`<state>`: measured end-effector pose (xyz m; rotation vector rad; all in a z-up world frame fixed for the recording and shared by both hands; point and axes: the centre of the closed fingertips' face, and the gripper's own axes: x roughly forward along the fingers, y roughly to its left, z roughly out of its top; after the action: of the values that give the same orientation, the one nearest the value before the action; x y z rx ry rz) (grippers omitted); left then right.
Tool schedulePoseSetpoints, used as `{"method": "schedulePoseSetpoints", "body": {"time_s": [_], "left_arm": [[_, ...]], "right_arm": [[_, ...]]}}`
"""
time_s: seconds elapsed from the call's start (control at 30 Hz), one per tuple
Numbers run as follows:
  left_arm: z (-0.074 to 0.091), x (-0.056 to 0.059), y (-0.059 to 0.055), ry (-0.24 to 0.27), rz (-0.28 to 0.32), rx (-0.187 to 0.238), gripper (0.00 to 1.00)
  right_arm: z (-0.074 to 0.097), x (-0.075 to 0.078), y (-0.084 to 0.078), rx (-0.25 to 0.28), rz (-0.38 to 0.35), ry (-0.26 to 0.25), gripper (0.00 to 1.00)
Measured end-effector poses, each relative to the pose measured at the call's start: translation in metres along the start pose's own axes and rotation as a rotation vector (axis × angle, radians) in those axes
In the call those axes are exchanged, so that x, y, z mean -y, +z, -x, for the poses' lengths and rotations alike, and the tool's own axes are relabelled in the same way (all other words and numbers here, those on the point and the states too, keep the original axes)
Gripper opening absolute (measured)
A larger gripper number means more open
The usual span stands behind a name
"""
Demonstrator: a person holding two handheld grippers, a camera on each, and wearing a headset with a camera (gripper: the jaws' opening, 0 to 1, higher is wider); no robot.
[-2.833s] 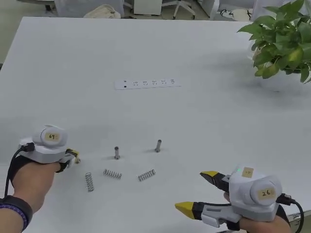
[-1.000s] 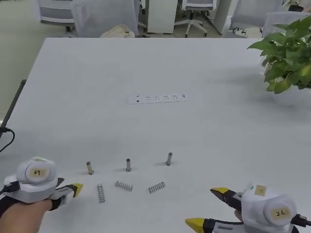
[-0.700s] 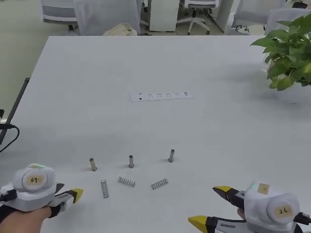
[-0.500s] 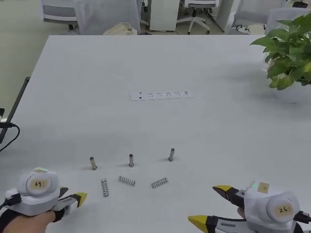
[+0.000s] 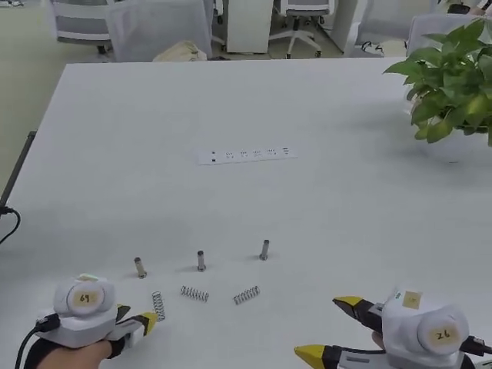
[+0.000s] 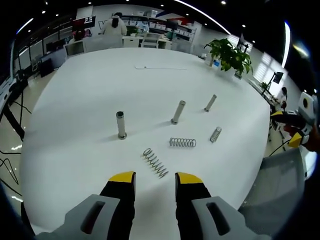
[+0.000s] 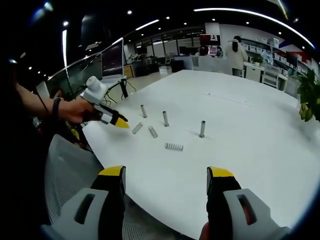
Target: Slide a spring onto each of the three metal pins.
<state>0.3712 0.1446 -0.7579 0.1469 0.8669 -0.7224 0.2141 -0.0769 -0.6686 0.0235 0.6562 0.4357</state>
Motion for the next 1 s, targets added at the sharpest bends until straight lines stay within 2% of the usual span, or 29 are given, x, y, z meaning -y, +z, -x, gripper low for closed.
{"method": "schedulePoseSetpoints", "body": {"time_s": [0.23, 0.53, 0.73, 0.8, 0.87, 1.0], "left_arm": [[-0.016, 0.003, -0.002, -0.002, 0.019, -0.018, 0.24], [-0.030, 0.008, -0.006, -0.009, 0.015, -0.045, 0.21], [-0.033, 0.012, -0.008, -0.016, -0.001, -0.055, 0.20], [-0.036, 0.011, -0.009, -0.002, -0.034, -0.048, 0.19], [-0.036, 0.011, -0.008, 0.004, -0.011, -0.052, 0.18], [-0.034, 0.011, -0.008, 0.025, -0.044, -0.055, 0.14]], "right_arm": [[0.002, 0.002, 0.001, 0.006, -0.005, -0.008, 0.65], [0.003, 0.001, 0.002, 0.008, -0.010, -0.009, 0.65], [0.004, 0.002, 0.004, 0.013, -0.013, -0.014, 0.65], [0.004, 0.003, 0.004, 0.014, -0.016, -0.014, 0.65], [0.005, 0.002, 0.004, 0.019, -0.020, -0.013, 0.64], [0.004, 0.002, 0.002, 0.020, -0.026, -0.011, 0.64]]}}
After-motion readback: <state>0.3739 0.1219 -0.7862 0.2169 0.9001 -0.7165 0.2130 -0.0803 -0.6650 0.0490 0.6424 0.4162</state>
